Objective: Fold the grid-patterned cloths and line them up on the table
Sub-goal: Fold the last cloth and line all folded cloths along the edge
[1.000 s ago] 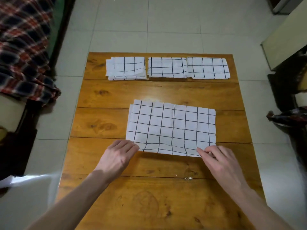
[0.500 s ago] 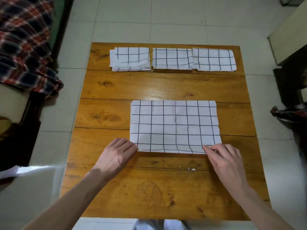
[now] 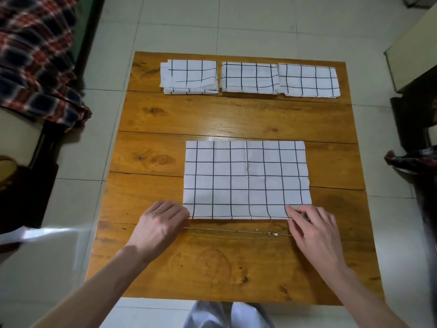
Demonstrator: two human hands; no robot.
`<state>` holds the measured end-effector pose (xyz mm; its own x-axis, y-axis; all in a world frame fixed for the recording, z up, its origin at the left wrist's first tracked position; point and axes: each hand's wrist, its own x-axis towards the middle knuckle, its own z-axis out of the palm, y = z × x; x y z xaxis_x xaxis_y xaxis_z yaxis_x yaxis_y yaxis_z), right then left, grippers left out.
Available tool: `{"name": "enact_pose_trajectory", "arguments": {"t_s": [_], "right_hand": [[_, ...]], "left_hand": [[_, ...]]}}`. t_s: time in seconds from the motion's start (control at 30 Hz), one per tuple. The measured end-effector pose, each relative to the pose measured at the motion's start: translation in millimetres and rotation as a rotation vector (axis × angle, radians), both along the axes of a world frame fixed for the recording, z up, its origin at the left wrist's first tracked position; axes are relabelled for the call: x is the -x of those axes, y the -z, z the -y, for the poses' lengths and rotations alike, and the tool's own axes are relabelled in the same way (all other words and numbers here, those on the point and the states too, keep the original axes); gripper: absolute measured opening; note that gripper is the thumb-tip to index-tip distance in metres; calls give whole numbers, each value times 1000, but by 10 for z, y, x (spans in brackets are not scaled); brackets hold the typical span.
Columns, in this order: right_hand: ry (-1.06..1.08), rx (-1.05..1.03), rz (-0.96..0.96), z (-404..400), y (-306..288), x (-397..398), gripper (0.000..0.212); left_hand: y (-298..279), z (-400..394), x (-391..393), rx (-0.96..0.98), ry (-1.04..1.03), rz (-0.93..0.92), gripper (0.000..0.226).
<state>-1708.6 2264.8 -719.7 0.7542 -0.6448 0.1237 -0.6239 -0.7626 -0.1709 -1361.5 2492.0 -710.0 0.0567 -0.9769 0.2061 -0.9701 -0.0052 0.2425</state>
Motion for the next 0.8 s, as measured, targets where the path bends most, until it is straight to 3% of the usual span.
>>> {"name": "enact_pose_trajectory", "arguments": {"t_s": [0.13, 0.33, 0.5, 0.8], "right_hand": [[75, -63, -7, -100, 6, -1, 47], [85, -153, 128, -394, 20, -419, 43], [-116, -217, -62, -643, 87, -792, 57], [-109, -198, -243, -629, 230, -605, 71]], "left_hand": [[-37, -63, 206, -74, -112, -43, 32], [-22, 306, 880, -121, -296, -230, 44], [139, 661, 1343, -266, -335, -170, 58], [377, 506, 1378, -354, -351, -77, 69]]}}
